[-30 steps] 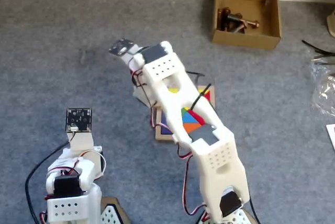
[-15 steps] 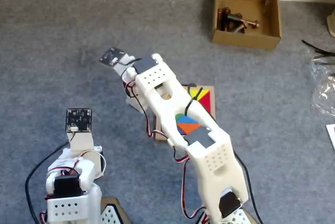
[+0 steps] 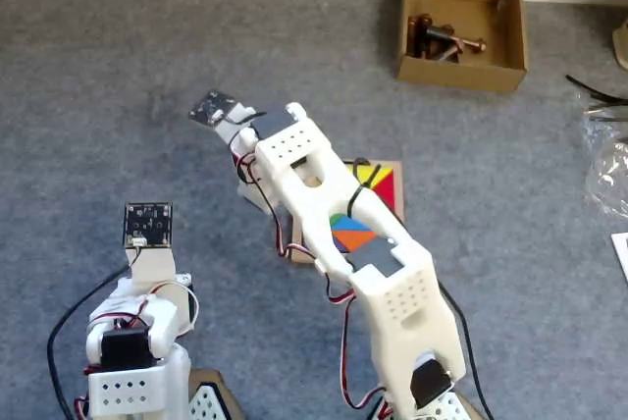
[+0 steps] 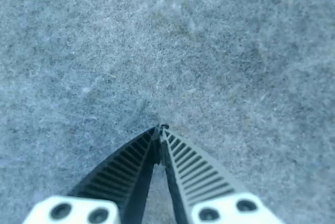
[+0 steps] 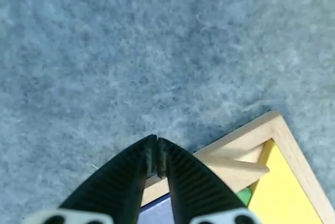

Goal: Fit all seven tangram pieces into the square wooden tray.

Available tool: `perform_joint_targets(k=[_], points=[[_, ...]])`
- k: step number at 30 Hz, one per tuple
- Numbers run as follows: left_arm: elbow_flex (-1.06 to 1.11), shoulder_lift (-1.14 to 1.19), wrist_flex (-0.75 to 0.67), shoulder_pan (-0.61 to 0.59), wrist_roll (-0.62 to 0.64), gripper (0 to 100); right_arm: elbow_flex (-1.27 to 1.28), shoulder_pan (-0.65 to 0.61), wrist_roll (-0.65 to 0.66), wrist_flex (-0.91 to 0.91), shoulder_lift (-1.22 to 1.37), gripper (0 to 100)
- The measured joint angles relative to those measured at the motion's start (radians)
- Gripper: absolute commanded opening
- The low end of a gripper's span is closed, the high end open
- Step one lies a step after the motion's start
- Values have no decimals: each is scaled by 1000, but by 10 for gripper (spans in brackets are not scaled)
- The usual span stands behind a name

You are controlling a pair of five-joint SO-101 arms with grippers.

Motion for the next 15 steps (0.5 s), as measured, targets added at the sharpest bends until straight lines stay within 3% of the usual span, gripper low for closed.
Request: perform_joint_targets(k=[15], points=[[0,0,0,0,0,5,0,3,-2,40,75,4]])
